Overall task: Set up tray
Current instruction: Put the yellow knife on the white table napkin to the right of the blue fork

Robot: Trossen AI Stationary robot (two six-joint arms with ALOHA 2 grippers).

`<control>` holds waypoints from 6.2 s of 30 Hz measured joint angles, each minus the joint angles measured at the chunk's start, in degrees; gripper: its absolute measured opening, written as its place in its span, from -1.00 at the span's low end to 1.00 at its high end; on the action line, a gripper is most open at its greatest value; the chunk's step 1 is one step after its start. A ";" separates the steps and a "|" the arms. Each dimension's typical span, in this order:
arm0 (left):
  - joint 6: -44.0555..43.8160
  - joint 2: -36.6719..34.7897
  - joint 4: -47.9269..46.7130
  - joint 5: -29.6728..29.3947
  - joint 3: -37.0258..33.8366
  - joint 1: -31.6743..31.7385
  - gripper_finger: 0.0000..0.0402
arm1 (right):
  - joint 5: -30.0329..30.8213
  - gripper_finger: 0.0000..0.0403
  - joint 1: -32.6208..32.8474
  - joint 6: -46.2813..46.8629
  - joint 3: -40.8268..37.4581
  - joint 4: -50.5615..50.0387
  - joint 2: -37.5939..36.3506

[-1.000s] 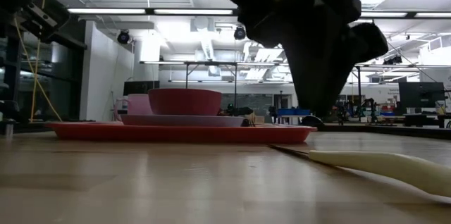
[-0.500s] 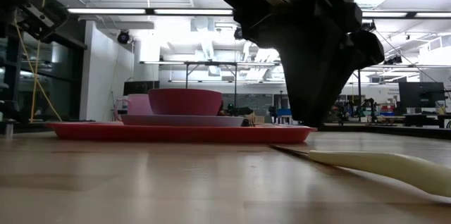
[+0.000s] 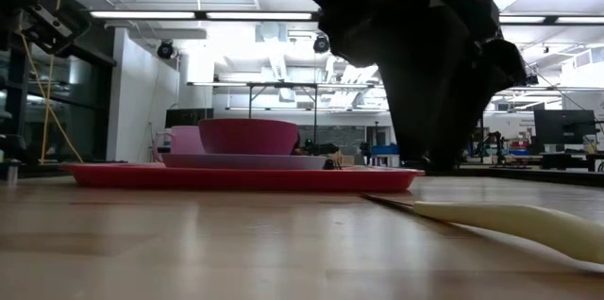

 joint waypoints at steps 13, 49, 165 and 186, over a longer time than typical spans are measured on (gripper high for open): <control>0.00 0.00 0.05 -0.09 0.00 -0.01 -0.30 | -4.19 -0.20 -0.80 2.14 -10.07 13.34 -0.57; 1.51 0.00 -0.02 1.90 0.00 -0.01 -0.30 | -4.55 -0.28 -5.58 4.74 -11.09 18.15 -0.11; 7.54 0.02 -3.82 16.98 -0.02 -0.01 -0.30 | 0.28 -0.90 -3.04 18.95 -10.00 -5.62 3.37; 7.54 0.02 -3.80 16.96 -0.02 -0.02 -0.30 | 2.42 -0.87 -2.93 19.19 -11.05 -9.71 -1.37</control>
